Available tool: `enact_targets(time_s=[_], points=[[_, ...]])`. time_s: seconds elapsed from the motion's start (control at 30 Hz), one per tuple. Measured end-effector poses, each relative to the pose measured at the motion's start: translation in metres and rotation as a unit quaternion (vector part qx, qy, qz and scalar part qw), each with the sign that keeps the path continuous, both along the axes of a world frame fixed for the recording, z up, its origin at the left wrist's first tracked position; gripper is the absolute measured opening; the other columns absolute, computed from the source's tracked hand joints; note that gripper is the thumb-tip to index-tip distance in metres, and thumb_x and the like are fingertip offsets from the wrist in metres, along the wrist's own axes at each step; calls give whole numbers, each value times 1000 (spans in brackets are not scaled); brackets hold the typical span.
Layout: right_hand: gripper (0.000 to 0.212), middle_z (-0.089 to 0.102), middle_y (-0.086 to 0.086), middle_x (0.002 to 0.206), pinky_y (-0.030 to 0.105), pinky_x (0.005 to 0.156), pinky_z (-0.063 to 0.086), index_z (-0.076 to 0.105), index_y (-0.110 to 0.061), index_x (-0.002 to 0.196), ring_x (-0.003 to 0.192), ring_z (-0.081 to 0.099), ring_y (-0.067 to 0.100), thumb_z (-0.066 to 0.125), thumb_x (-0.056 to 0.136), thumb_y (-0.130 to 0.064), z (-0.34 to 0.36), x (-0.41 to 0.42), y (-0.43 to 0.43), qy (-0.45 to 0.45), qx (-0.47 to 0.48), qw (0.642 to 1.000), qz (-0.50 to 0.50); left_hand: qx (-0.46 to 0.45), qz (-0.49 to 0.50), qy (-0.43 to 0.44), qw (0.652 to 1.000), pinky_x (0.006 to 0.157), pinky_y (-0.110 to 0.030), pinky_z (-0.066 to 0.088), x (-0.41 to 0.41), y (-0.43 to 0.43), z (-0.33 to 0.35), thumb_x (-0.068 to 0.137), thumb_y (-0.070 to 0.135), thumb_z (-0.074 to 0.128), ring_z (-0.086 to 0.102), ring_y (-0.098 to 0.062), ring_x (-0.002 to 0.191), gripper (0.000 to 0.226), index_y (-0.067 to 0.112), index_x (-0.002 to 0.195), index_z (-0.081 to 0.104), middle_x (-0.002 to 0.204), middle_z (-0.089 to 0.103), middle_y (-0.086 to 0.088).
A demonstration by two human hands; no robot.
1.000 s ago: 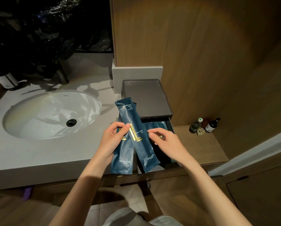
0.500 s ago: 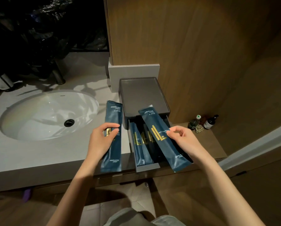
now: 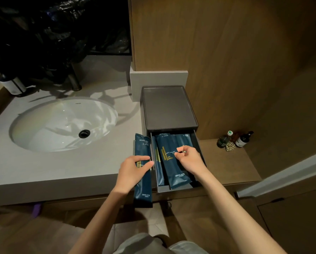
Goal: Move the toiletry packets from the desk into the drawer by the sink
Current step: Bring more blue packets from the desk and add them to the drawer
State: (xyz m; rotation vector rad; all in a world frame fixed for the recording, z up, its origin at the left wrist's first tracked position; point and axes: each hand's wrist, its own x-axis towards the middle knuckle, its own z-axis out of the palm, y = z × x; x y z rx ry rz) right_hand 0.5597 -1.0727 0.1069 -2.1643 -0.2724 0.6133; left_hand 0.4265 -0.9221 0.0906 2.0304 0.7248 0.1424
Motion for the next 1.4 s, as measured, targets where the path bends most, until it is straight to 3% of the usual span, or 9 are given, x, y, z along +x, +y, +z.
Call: enact_targets(time_s=[0.33,0.43,0.5,0.63,0.77,1.0,1.17,1.27,1.4], points=[[21,66,-1,83,29,86,50,66,-9,106,84,62,12,66,87,-19,-30,-9,25,-76,-11,997,-19,-23,-7,-1,1000,95,-20,37,-1,-4,-9,74,39,77,53,-7,118,44,29,115,66,123,64,8],[38,65,0,99,27,86,51,64,-13,119,83,59,11,73,83,-18,-27,-6,17,-151,4,988,24,-26,-8,-1,1000,97,-22,38,-1,-4,-9,74,38,77,53,-8,119,44,29,116,66,124,63,7],[55,60,-1,118,27,92,48,57,-20,130,98,57,12,77,79,-22,-20,1,10,-179,12,980,90,-33,-7,0,999,100,-25,39,-1,-4,-9,75,38,77,52,-9,120,44,28,116,66,125,62,6],[88,28,-9,156,47,115,21,33,-41,145,144,15,19,81,70,-39,-14,15,-8,-135,-61,943,298,-45,-6,1,999,105,-31,41,-1,-4,-9,75,37,77,52,-12,122,45,27,118,65,128,61,4],[107,2,-11,162,57,116,9,13,-47,149,148,-13,22,82,67,-44,-17,16,-7,-110,-152,907,376,-48,-9,2,999,104,-31,41,0,-4,-8,76,36,77,52,-12,121,46,27,119,64,128,61,3],[114,-2,-11,161,54,117,1,1,-52,147,146,-20,23,81,66,-47,-21,13,0,-122,-185,898,380,-49,-6,6,999,100,-28,39,1,-6,-7,76,35,76,51,-12,122,45,28,119,64,129,59,4],[102,6,-7,162,52,118,7,13,-47,149,148,-9,26,78,70,-47,-9,11,0,-111,-165,909,368,-41,-10,-6,999,102,-21,39,-3,-3,-2,87,20,67,55,-9,116,29,27,114,66,126,61,3],[75,29,-3,156,42,117,19,35,-38,145,146,17,22,72,80,-43,4,5,0,-139,-84,937,308,-45,11,-34,998,84,-4,36,-9,6,11,91,10,60,57,7,92,19,27,97,67,112,66,6],[26,66,-12,115,19,93,45,66,-28,115,107,59,1,64,89,-27,24,-12,4,-137,68,971,183,-131,77,-131,980,88,-12,40,-12,14,32,91,2,57,57,0,101,19,21,87,62,100,65,8]])
